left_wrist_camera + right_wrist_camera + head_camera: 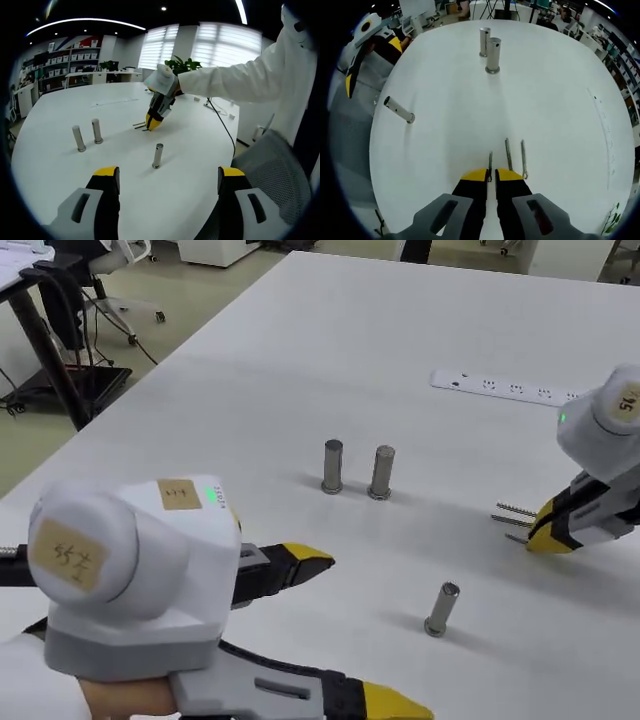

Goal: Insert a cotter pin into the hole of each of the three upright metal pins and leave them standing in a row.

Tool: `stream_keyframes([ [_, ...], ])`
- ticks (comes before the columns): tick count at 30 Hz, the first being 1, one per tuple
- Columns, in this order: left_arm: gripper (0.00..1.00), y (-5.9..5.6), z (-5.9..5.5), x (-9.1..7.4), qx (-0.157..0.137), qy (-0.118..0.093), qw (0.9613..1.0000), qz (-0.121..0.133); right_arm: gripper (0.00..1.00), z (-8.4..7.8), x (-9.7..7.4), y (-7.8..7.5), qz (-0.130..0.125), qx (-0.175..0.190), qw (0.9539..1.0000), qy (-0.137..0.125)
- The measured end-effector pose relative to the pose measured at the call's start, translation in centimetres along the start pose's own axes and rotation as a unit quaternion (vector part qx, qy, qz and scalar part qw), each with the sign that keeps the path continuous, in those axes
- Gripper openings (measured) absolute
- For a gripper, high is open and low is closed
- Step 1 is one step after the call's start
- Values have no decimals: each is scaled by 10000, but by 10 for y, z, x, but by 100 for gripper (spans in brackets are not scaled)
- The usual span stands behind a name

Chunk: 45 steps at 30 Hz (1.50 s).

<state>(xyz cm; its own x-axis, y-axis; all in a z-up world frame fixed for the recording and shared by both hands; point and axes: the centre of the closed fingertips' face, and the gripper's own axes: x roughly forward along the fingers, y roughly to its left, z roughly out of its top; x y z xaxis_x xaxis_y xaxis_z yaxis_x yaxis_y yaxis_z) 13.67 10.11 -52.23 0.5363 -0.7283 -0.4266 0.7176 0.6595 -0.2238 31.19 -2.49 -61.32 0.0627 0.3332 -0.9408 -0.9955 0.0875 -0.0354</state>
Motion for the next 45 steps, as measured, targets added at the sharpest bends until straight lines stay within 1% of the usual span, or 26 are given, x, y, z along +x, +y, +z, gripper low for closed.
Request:
stream_keyframes([
  [1,78,1,1,-1,6,-8,10000,14,0,0,0,-2,-30,-18,10000,26],
  [2,78,2,1,-1,7,-20,10000,30,0,0,0,-5,-126,-85,9999,50],
  [3,78,3,2,-3,-8,-14,10000,40,0,1,0,-2,-39,-140,9998,132],
  [5,77,4,1,-4,9,49,10000,49,0,1,1,-2,-41,-213,9995,246],
  [8,77,6,1,-6,23,64,9999,93,0,1,1,-4,26,-400,9981,474],
  [13,76,9,1,-9,-9,84,9998,155,0,0,2,-6,169,-541,9960,692],
  [15,76,9,1,-9,-11,66,9998,187,0,-1,2,-6,298,-961,9917,801],
  [18,76,10,2,-10,21,60,9997,231,0,-2,2,-5,281,-818,9928,832],
  [20,76,9,3,-10,13,50,9997,236,0,-2,2,-5,250,-861,9924,848],
  [21,76,9,3,-10,7,51,9997,234,0,-2,2,-5,232,-833,9927,844],
  [23,76,9,4,-10,20,60,9997,243,0,-3,1,-6,210,-566,9949,806],
  [28,76,9,4,-10,38,81,9996,264,0,-3,1,-5,233,-612,9948,774],
  [29,76,9,5,-10,39,80,9996,265,0,-3,1,-5,263,-554,9949,804],
  [32,76,9,6,-11,52,77,9996,280,0,-3,1,-4,281,-584,9943,846],
  [34,76,10,8,-11,72,55,9995,301,0,-3,0,0,408,-557,9944,806],
  [35,76,10,9,-10,64,40,9995,308,0,-2,0,1,405,-547,9945,796],
  [37,75,10,11,-10,41,7,9995,301,0,-2,-3,-1,294,-573,9947,804],
  [39,73,9,14,-9,73,-36,9995,302,0,0,-8,1,257,-495,9960,701],
  [40,72,10,15,-8,97,-46,9995,309,0,5,-10,3,214,-171,9984,503],
  [41,72,10,15,-8,106,-54,9994,318,0,6,-12,4,216,-64,9987,458],
  [45,72,9,18,-4,69,-97,9994,315,0,8,-25,9,70,-126,9996,245],
])
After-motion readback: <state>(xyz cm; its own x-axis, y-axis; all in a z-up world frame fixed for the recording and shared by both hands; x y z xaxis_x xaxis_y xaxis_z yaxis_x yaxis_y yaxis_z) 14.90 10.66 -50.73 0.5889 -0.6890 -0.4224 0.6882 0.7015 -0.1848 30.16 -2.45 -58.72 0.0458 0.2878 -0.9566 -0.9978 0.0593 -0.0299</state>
